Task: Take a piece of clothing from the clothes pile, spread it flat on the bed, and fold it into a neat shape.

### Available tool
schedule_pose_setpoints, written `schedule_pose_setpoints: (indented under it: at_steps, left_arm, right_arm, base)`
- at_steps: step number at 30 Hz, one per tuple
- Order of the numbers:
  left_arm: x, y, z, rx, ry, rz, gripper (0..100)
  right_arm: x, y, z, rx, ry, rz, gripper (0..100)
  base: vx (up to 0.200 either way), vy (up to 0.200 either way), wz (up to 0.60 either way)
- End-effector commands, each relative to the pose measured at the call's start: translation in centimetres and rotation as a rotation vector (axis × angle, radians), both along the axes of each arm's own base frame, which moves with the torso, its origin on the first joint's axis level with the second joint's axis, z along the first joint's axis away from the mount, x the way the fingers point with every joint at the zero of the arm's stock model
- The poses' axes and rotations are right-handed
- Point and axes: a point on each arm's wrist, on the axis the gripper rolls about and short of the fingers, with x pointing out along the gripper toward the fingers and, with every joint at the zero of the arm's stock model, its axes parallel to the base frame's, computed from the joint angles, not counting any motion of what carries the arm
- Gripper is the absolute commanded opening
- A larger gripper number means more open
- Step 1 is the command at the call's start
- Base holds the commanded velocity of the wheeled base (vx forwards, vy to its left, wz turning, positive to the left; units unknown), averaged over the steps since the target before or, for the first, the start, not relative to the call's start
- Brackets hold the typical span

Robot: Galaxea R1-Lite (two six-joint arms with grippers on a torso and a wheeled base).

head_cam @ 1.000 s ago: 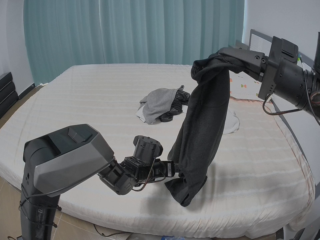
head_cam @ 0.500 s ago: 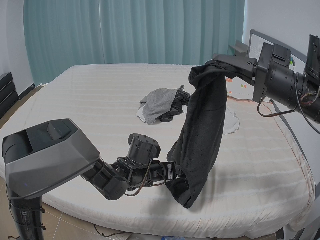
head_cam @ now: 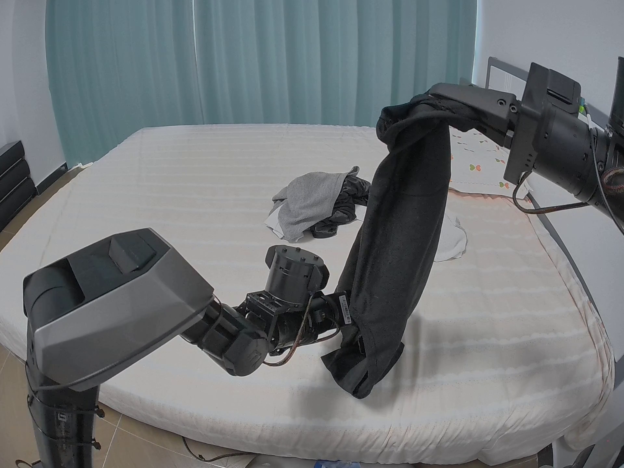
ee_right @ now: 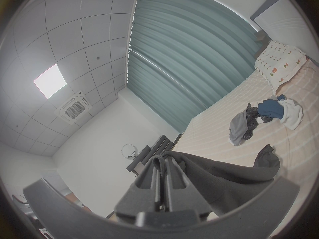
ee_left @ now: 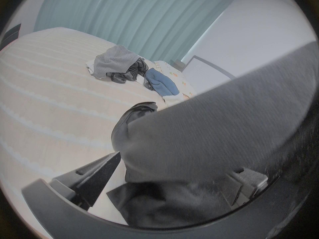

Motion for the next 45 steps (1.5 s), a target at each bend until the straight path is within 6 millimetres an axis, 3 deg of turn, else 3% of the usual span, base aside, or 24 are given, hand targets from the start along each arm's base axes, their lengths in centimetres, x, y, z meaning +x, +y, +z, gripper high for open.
schedule_pose_setpoints:
  at_steps: [1, 5, 6, 13, 15, 19, 22, 25, 26, 30, 32, 39, 45]
  left_arm:
    - [2.7, -0.6, -2.6, -0.021, 0.031, 0.069, 100]
    - [3.9, -1.0, -4.1, 0.001, 0.06, 0.08, 100]
    - [4.4, -1.0, -4.3, 0.001, 0.061, 0.088, 0]
    - [4.8, 0.0, -4.7, 0.028, 0.079, 0.123, 0]
    - [4.6, 1.1, -5.0, 0.048, 0.096, 0.142, 0]
    - [4.1, 3.0, -3.7, 0.049, 0.108, 0.171, 0]
    - [3.2, 4.6, -1.5, 0.031, 0.104, 0.187, 0]
    - [2.0, 6.7, 2.0, -0.013, 0.072, 0.216, 0]
    - [2.0, 6.7, 2.1, -0.015, 0.072, 0.217, 0]
    - [-0.3, 8.5, 7.5, -0.122, 0.028, 0.226, 0]
    - [-1.3, 9.6, 9.4, -0.16, 0.005, 0.234, 0]
    - [-3.8, 11.6, 12.9, -0.203, -0.063, 0.241, 0]
    - [-4.9, 12.3, 12.5, -0.21, -0.045, 0.223, 0]
  right_arm:
    - [-0.1, -0.2, 0.2, 0.004, -0.006, -0.003, 0]
    - [0.3, -0.8, 0.2, 0.005, -0.007, -0.022, 0]
    - [0.4, -1.0, 0.2, 0.005, -0.005, -0.028, 0]
    - [1.5, -2.2, -0.5, 0.008, 0.032, -0.084, 0]
    - [2.0, -2.6, -0.7, 0.012, 0.051, -0.104, 0]
    - [3.2, -3.3, -1.8, 0.003, 0.095, -0.129, 0]
    - [4.5, -3.6, -3.4, -0.025, 0.146, -0.139, 0]
    - [6.1, -3.3, -5.4, -0.057, 0.21, -0.144, 0]
    - [6.1, -3.3, -5.5, -0.059, 0.213, -0.144, 0]
    - [8.0, -2.4, -7.5, -0.093, 0.265, -0.145, 0]
    - [8.9, -2.3, -7.5, -0.084, 0.257, -0.162, 0]
    - [8.5, -3.3, -5.8, -0.004, 0.144, -0.217, 0]
    - [6.3, -3.7, -9.6, 0.043, 0.279, -0.189, 0]
  base:
    - [0.0, 0.0, 0.0]
    - [0.0, 0.0, 0.0]
    - [0.0, 0.0, 0.0]
    - [0.0, 0.0, 0.0]
    - [0.0, 0.0, 0.0]
    - [0.0, 0.0, 0.0]
    - [0.0, 0.0, 0.0]
    - [0.0, 0.0, 0.0]
    - [0.0, 0.0, 0.0]
    - [0.0, 0.0, 0.0]
    - [0.0, 0.0, 0.0]
    - [0.0, 0.0, 0.0]
    - [0.0, 0.0, 0.0]
